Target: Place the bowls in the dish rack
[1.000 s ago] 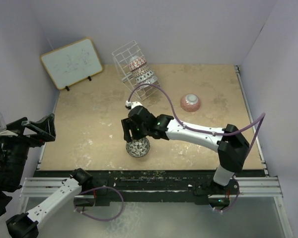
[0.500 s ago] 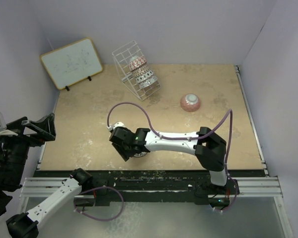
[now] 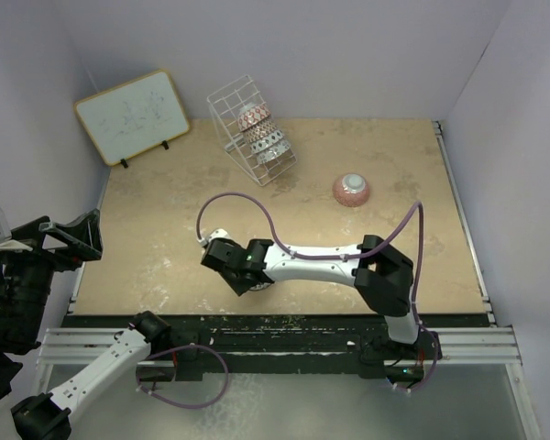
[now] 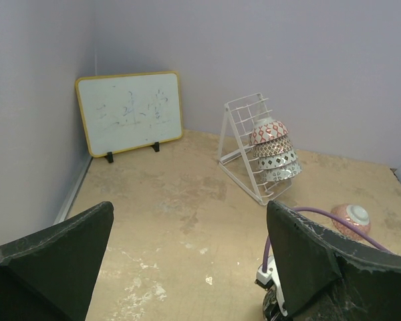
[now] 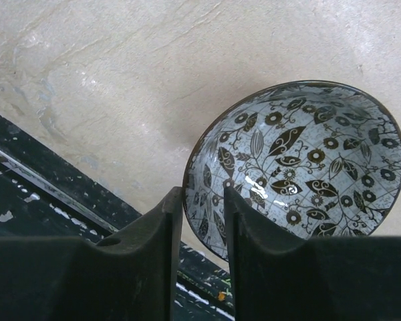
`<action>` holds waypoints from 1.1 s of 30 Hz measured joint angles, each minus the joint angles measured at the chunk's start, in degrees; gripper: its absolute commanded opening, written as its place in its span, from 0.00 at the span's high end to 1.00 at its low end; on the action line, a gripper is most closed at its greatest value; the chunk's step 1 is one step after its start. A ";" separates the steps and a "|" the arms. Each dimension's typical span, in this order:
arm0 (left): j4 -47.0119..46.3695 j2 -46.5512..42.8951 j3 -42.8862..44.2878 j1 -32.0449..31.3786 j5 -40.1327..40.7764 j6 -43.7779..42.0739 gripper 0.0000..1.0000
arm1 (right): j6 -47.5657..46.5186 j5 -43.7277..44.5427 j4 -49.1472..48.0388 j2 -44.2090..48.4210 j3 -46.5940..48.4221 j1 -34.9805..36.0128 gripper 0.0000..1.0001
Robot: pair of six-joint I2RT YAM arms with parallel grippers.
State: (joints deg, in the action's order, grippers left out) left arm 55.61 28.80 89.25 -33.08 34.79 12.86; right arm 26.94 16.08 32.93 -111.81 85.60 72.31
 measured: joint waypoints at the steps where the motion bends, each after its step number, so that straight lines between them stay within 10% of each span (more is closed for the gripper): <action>1: 0.00 0.00 0.00 0.00 0.00 0.00 0.01 | -0.04 0.09 0.11 -0.11 0.00 0.13 0.68; 7: 0.04 -0.17 -0.35 0.00 0.20 0.00 0.01 | -0.63 0.98 0.39 -0.46 0.00 0.55 0.67; 17: 0.28 -0.74 -0.74 -0.02 0.59 0.02 0.01 | -0.68 3.85 2.21 -1.88 1.99 0.83 1.00; 33: 1.11 -1.55 -0.44 -0.02 0.85 0.02 0.01 | 1.05 -8.44 -9.05 4.94 1.99 -9.53 1.00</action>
State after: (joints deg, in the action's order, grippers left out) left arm 56.73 27.24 88.82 -33.10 35.64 12.88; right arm 27.99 7.64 23.88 -106.87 87.59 62.78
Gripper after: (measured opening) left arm 0.990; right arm 0.074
